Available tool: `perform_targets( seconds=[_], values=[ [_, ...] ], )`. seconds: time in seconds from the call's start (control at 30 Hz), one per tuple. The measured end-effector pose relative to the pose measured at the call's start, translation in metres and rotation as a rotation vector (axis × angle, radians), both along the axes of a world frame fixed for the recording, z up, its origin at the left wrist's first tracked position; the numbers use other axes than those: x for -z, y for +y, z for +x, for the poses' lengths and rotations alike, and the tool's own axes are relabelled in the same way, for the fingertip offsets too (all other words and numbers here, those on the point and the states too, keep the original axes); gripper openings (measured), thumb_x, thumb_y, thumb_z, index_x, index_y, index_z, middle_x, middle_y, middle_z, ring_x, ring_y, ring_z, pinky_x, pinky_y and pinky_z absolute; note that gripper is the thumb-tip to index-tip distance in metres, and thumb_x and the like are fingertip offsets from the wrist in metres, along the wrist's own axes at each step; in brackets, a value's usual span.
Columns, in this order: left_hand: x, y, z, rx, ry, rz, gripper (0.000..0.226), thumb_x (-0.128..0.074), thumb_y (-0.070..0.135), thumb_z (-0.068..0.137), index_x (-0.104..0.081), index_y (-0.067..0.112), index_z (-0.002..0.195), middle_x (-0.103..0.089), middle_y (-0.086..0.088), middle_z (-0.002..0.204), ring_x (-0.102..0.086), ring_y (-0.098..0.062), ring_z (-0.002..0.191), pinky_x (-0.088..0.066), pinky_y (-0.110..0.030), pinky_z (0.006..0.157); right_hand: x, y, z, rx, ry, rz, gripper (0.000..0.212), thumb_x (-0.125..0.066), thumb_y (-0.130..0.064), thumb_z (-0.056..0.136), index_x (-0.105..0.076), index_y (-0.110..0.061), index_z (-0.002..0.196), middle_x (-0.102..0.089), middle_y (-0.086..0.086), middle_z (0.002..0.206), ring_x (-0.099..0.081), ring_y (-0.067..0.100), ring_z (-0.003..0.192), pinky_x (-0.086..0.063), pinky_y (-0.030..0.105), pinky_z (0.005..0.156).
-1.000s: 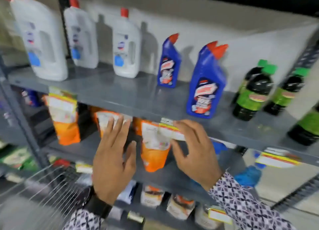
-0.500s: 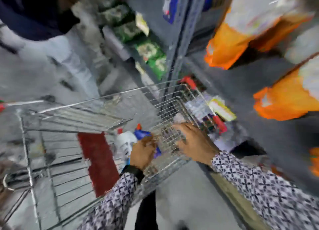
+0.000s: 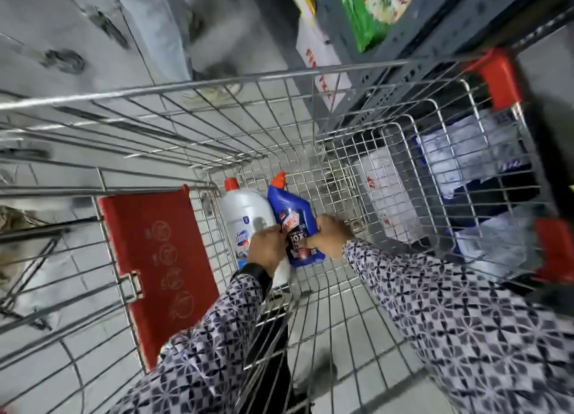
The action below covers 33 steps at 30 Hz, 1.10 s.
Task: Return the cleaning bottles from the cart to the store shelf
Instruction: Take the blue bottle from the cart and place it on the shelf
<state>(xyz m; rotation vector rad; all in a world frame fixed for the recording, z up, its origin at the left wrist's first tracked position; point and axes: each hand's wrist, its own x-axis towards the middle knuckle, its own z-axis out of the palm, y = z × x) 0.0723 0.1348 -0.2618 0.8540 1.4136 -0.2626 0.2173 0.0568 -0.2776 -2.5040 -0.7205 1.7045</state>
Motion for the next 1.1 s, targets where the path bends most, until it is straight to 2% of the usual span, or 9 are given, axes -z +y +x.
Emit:
perform_targets(
  seconds=[0.2,0.33,0.4,0.47,0.53,0.7,0.77,0.87,1.1],
  values=[
    [0.011,-0.007,-0.006,-0.138,-0.069,-0.025,0.024,-0.052,0.013,0.097,-0.064,0.026,0.081,-0.062,0.003,0.086,-0.059,-0.021,0.086,-0.049,-0.047,0.098,-0.001,0.007,-0.011,0.129,-0.054,0.045,0.042,-0.09,-0.018,0.07,-0.055,-0.014,0.093,-0.066,0.004,0.086,-0.069,0.025,0.075,-0.054,0.033,0.059],
    [-0.013,-0.012,-0.008,-0.19,-0.087,0.013,0.035,-0.047,0.0,0.094,-0.071,0.01,0.117,-0.074,-0.002,0.086,-0.063,-0.023,0.078,-0.048,-0.029,0.071,-0.029,0.003,-0.001,0.128,-0.076,0.071,0.042,-0.093,-0.034,0.062,-0.063,-0.014,0.085,-0.072,0.004,0.083,-0.07,0.024,0.072,-0.048,0.027,0.054],
    [-0.043,-0.016,-0.005,-0.188,-0.127,0.03,0.044,-0.044,0.005,0.094,-0.059,0.013,0.135,-0.071,-0.005,0.109,-0.065,-0.023,0.093,-0.045,-0.027,0.068,-0.056,-0.006,0.006,0.162,-0.033,0.096,0.047,-0.094,-0.037,0.058,-0.068,-0.009,0.087,-0.076,0.009,0.086,-0.075,0.028,0.078,-0.061,0.038,0.066],
    [-0.082,-0.02,0.003,-0.168,-0.193,0.028,0.03,-0.045,0.01,0.098,-0.059,0.022,0.121,-0.065,-0.004,0.102,-0.06,-0.021,0.089,-0.042,-0.027,0.066,-0.085,-0.023,0.012,0.245,0.023,0.198,0.06,-0.092,-0.042,0.046,-0.072,-0.006,0.09,-0.08,0.014,0.093,-0.078,0.033,0.088,-0.064,0.052,0.083],
    [-0.133,-0.033,0.007,-0.095,-0.286,0.013,0.018,-0.046,0.016,0.102,-0.062,0.025,0.103,-0.064,0.001,0.089,-0.059,-0.015,0.074,-0.046,-0.026,0.065,-0.126,-0.05,0.014,0.357,0.096,0.333,0.067,-0.094,-0.041,0.041,-0.073,-0.006,0.094,-0.081,0.016,0.098,-0.078,0.038,0.094,-0.061,0.058,0.089],
    [-0.26,-0.089,0.0,0.062,-0.657,0.039,0.02,-0.051,0.021,0.102,-0.066,0.023,0.115,-0.079,0.007,0.093,-0.075,-0.009,0.073,-0.062,-0.03,0.072,-0.284,-0.13,0.002,0.543,0.073,0.658,0.05,-0.092,-0.006,0.069,-0.066,0.009,0.11,-0.075,0.028,0.108,-0.069,0.028,0.092,-0.058,0.045,0.086],
    [-0.321,-0.121,0.002,0.115,-0.808,0.055,0.034,-0.058,0.013,0.095,-0.062,0.015,0.129,-0.078,-0.002,0.106,-0.076,-0.014,0.081,-0.063,-0.035,0.078,-0.355,-0.18,-0.004,0.62,-0.021,0.802,0.055,-0.094,-0.015,0.065,-0.066,0.004,0.108,-0.076,0.029,0.105,-0.071,0.028,0.089,-0.06,0.051,0.084],
    [-0.412,-0.178,0.011,0.265,-1.009,0.118,0.048,-0.063,0.008,0.093,-0.057,0.012,0.14,-0.068,-0.015,0.138,-0.066,-0.031,0.111,-0.052,-0.056,0.101,-0.46,-0.26,-0.018,0.721,-0.148,1.006,0.028,-0.085,0.0,0.077,-0.067,-0.007,0.098,-0.079,0.003,0.084,-0.073,0.01,0.073,-0.059,0.028,0.067],
    [-0.603,-0.314,0.029,0.635,-1.394,0.326,0.042,-0.053,0.005,0.101,-0.056,0.013,0.142,-0.068,-0.019,0.137,-0.066,-0.038,0.124,-0.057,-0.057,0.098,-0.649,-0.437,-0.072,0.856,-0.505,1.355,0.025,-0.073,0.002,0.088,-0.072,-0.012,0.108,-0.083,0.004,0.098,-0.078,0.012,0.082,-0.061,0.023,0.066]
  ],
)
